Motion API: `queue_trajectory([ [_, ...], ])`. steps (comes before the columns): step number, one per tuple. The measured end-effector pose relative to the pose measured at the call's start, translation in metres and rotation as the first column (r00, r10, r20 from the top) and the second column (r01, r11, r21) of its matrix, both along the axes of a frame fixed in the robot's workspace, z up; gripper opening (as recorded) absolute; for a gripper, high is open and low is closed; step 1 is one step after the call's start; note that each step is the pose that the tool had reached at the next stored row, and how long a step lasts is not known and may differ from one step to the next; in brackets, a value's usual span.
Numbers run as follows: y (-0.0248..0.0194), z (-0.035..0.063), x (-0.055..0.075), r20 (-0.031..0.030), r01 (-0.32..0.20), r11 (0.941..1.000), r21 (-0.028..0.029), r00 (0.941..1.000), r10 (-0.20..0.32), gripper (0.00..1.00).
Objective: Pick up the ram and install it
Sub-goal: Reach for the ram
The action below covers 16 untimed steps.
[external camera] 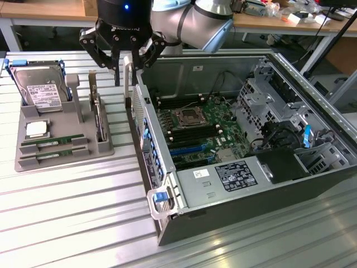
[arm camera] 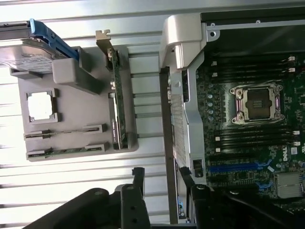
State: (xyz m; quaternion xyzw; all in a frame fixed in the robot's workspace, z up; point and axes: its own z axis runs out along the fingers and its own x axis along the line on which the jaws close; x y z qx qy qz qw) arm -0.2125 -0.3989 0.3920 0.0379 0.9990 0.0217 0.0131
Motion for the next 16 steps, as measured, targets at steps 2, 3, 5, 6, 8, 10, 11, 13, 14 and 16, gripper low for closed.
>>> queue_trajectory([
  [2,0.0000,-0.0002,-0.004,0.0000,0.000,1.0000,0.0000,1.0000,0.000,0.18],
  [3,0.0000,-0.0003,-0.007,0.0000,0.000,1.0000,0.0000,1.0000,0.000,0.11],
  [5,-0.0002,-0.0004,-0.010,0.0000,0.000,1.0000,0.0000,1.0000,0.000,0.11],
  [6,-0.0004,-0.0005,-0.011,0.0000,0.000,1.0000,0.0000,1.0000,0.000,0.11],
  [8,-0.0008,-0.0006,-0.013,0.0000,0.000,1.0000,0.0000,1.0000,0.000,0.11],
  [10,-0.0011,-0.0007,-0.014,0.0000,0.000,1.0000,0.0001,1.0000,0.000,0.11],
  [11,-0.0012,-0.0008,-0.015,0.0000,0.000,1.0000,0.0000,1.0000,0.000,0.11],
  [13,-0.0013,-0.0009,-0.016,0.0000,0.000,1.0000,0.0000,1.0000,0.000,0.11],
  [14,-0.0013,-0.0009,-0.016,0.0000,0.000,1.0000,0.0000,1.0000,0.000,0.11],
  [16,-0.0016,-0.0010,-0.017,0.0000,0.000,1.0000,0.0000,1.0000,0.000,0.11],
])
